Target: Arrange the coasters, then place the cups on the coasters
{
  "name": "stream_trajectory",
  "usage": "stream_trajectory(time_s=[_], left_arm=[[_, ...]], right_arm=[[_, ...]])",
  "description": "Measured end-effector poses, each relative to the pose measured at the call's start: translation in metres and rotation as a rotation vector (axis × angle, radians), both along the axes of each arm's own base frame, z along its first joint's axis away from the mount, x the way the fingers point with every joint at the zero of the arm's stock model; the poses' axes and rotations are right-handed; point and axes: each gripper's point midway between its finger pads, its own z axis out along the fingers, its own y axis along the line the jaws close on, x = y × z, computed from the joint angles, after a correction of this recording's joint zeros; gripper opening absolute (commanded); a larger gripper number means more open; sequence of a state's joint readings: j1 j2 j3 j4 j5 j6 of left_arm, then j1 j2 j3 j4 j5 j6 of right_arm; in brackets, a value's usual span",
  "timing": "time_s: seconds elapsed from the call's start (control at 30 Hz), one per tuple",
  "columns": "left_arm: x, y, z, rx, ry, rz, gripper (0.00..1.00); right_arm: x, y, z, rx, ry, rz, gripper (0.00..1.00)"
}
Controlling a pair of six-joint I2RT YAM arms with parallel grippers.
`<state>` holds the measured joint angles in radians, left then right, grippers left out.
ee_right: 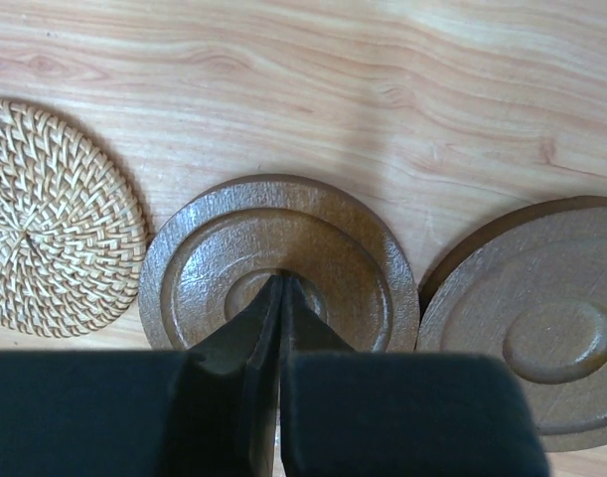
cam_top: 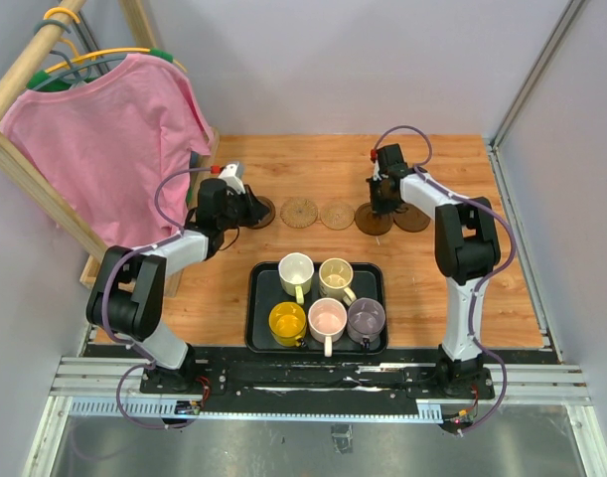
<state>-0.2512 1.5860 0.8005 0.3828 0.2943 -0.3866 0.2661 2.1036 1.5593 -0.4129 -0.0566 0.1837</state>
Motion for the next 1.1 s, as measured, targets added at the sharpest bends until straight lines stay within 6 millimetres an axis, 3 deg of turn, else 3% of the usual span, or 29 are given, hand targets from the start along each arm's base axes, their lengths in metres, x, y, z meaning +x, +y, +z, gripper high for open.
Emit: stream_trajectory(time_s=[0.53,0.83,0.97,1.1], left_arm=[[0.001,-0.001,0.002,-0.003,-0.002,-0.006,0.07],[0.001,-0.001,0.001,-0.003,0.000,-0.006,0.07],[0.001,-0.001,0.001,-0.001,-0.001,-0.006,0.07],[0.001,-0.001,0.001,0.004,-0.005,-0.008,0.07]], right_arm=[[0.015,-0.031,0.000,0.017,-0.005,-0.095,0.01],[0.014,-0.029,0.003,0.030,-0.003,-0.079,0.01],[0.014,-0.029,0.018,0.038,-0.026,-0.066,0.04],[0.018,-0.029,0.059,0.047,-0.117,-0.057,0.06]])
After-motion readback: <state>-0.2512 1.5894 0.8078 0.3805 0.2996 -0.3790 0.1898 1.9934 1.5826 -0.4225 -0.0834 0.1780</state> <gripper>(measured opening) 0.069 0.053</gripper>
